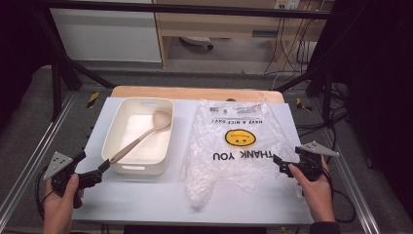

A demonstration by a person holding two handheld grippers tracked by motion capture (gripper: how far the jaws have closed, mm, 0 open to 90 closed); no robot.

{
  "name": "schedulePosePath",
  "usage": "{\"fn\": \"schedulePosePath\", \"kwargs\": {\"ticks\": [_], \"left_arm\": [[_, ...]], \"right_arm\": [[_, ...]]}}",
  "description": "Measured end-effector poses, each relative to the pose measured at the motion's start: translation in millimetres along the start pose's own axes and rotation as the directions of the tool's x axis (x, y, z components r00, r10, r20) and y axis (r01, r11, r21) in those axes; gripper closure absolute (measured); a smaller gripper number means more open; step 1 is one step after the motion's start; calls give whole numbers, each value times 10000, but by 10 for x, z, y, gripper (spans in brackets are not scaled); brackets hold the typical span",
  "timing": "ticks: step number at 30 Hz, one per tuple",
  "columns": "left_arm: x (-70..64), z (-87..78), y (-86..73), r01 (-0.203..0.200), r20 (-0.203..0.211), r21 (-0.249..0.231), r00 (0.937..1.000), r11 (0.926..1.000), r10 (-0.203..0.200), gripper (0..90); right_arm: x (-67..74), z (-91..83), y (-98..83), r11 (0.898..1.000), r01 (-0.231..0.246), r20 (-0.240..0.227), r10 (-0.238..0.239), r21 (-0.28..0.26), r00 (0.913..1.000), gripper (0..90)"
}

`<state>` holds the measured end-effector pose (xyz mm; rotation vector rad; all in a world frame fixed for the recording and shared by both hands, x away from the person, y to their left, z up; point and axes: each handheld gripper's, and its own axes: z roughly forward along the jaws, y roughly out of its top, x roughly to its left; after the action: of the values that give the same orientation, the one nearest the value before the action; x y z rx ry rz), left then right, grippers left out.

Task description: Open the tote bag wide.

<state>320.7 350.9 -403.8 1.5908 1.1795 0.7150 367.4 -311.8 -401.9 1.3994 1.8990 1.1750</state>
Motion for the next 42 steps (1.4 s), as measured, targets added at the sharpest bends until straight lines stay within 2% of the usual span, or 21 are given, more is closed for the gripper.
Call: {"fn": "schedulePosePath", "kwargs": {"ticks": [4, 8, 14, 15, 18, 20, 21, 23, 24, 27, 30, 31, 32, 34, 35, 40, 41, 42], "left_arm": [[-3, 3, -2, 11, -30, -10, 10000, 10000, -11, 44], [0, -10, -2, 5, -148, -92, 9999, 10000, -7, 44], [34, -31, -3, 106, -373, -182, 9992, 9998, -112, 45], [39, -34, -3, 141, -408, -197, 9991, 9997, -149, 47], [48, -48, -3, 217, -512, -268, 9984, 9994, -230, 47], [58, -57, -6, 236, -564, -284, 9981, 9993, -252, 48], [61, -59, -8, 238, -589, -290, 9979, 9993, -255, 48], [65, -59, -12, 262, -631, -260, 9976, 9993, -278, 48], [67, -60, -13, 266, -634, -255, 9976, 9993, -282, 48], [73, -58, -15, 295, -661, -222, 9973, 9993, -309, 48], [96, -79, -10, 198, -676, -264, 9975, 9995, -215, 52], [114, -94, 0, 234, -715, -393, 9971, 9990, -262, 52], [136, -107, 5, 257, -710, -453, 9971, 9986, -289, 54], [163, -111, -7, 344, -622, -401, 9974, 9986, -369, 56], [167, -109, -19, 367, -569, -337, 9976, 9988, -386, 55], [145, -81, -20, 296, -350, -194, 9989, 9994, -303, 54], [141, -70, -21, 284, -331, -188, 9990, 9994, -290, 55], [142, -65, -19, 230, -310, -139, 9992, 9996, -234, 54]], "right_arm": [[-62, -40, 68, 10000, -42, 95, 42, -8, 9999, 58], [-153, 24, 146, 10000, -8, 150, 7, 82, 9999, 74], [-385, 301, 182, 9987, -60, 562, 32, 506, 9984, 155], [-474, 405, 168, 9972, -168, 679, 118, 727, 9976, 218], [-550, 500, 143, 9954, -118, 765, 45, 953, 9971, 248], [-659, 620, 94, 9923, -422, 878, 320, 1168, 9956, 284], [-659, 620, 94, 9923, -422, 878, 320, 1168, 9956, 284], [-717, 689, 55, 9884, -718, 847, 608, 1339, 9945, 304], [-743, 743, 16, 9840, -827, 864, 697, 1579, 9938, 322], [-746, 773, -9, 9810, -797, 769, 670, 1769, 9948, 339], [-751, 808, -47, 9772, -504, 574, 393, 2062, 9976, 421], [-751, 808, -47, 9772, -504, 574, 393, 2062, 9976, 421], [-733, 807, -46, 9764, -377, 512, 274, 2128, 9983, 467], [-720, 804, -42, 9757, -362, 433, 274, 2162, 9987, 488], [-692, 805, -40, 9737, -289, 371, 211, 2261, 9991, 561], [-642, 800, -58, 9753, -173, 358, 97, 2201, 9993, 709], [-633, 792, -63, 9744, -246, 284, 187, 2233, 9994, 787], [-631, 788, -68, 9747, -348, 175, 317, 2210, 9993, 815]]}}
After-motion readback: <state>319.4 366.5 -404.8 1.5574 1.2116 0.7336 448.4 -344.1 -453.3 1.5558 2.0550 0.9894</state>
